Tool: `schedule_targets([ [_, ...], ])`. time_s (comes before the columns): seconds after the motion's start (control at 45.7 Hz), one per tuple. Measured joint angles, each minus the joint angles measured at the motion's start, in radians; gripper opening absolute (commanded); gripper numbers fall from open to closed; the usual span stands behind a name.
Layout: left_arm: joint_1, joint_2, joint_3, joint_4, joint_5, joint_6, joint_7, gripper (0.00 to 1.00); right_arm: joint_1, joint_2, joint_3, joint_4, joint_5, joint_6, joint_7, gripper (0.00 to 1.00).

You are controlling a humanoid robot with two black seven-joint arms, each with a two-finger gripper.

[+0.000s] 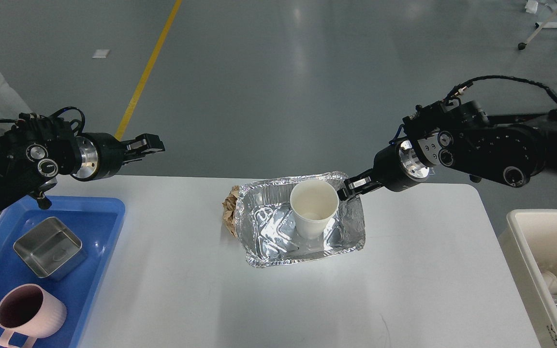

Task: Tidy desktop
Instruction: 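Release the cup and withdraw the left gripper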

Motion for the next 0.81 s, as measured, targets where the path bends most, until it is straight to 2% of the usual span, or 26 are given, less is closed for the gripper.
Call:
schedule_targets([
  [0.131,0.026,0.086,0.07,-0.091,0.036,0.016,0.001,0.59,-0.004,0.003,0.0,0.0,0.0,0.0,0.0,0.0],
  [0.372,0.053,0.265,0.083,-0.284,0.04,0.01,-0.009,0.63,-0.014,0.009,-0.002,0.0,0.0,0.0,0.0,0.0],
  [0.525,0.068,0.431,0.078,-0.405,0.037,-0.04,-0.026,0.7,-0.015,0.003,-0.007,0.002,-0.001,0.0,0.0,0.0],
  [0.809,0.067,0.649,0.058,-0.458,0.026,-0.173,-0.053,0.71,-0.022,0.0,-0.009,0.006,-0.001,0.006,0.0,0.0],
])
